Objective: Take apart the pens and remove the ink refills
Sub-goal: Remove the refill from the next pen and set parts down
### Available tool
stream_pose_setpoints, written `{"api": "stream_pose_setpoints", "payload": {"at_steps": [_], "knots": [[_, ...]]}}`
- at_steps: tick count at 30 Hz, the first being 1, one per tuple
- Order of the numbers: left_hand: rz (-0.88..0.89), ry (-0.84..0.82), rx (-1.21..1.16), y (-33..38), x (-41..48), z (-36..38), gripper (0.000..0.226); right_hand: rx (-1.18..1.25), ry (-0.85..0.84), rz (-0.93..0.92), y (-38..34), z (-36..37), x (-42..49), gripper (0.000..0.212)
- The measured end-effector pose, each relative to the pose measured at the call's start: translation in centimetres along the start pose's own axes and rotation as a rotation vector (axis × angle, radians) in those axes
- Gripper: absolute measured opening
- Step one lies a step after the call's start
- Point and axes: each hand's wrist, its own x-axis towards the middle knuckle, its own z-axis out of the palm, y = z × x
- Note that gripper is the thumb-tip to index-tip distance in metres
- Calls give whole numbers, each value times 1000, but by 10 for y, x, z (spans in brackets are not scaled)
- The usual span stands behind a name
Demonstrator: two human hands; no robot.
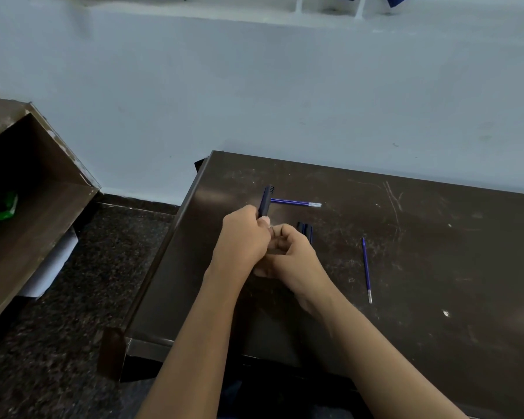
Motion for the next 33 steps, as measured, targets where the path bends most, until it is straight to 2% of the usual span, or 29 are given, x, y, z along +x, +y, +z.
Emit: {"api": "stream_pose_setpoints", "payload": {"at_steps": [3, 6, 9, 12, 18, 23, 33], "knots": [[102, 5, 48, -4, 0, 1, 12, -92, 108, -23, 3, -8, 3, 18], [193, -87, 118, -7, 0, 4, 14, -42, 285, -45, 1, -23, 12, 12], [241, -183, 127, -5, -1, 6, 22, 79, 265, -70, -4, -36, 15, 26], [287, -190, 95, -4, -2, 7, 31, 31, 228, -113, -5, -40, 15, 37], [412, 16, 194, -10, -1, 8, 28, -9, 219, -146, -4, -37, 17, 37], [480, 271, 424, -7, -5, 8, 34, 120, 153, -89, -9, -37, 18, 29], [533, 307, 500, -11, -4, 6, 33, 240, 53, -40, -13, -37, 17, 31]]}}
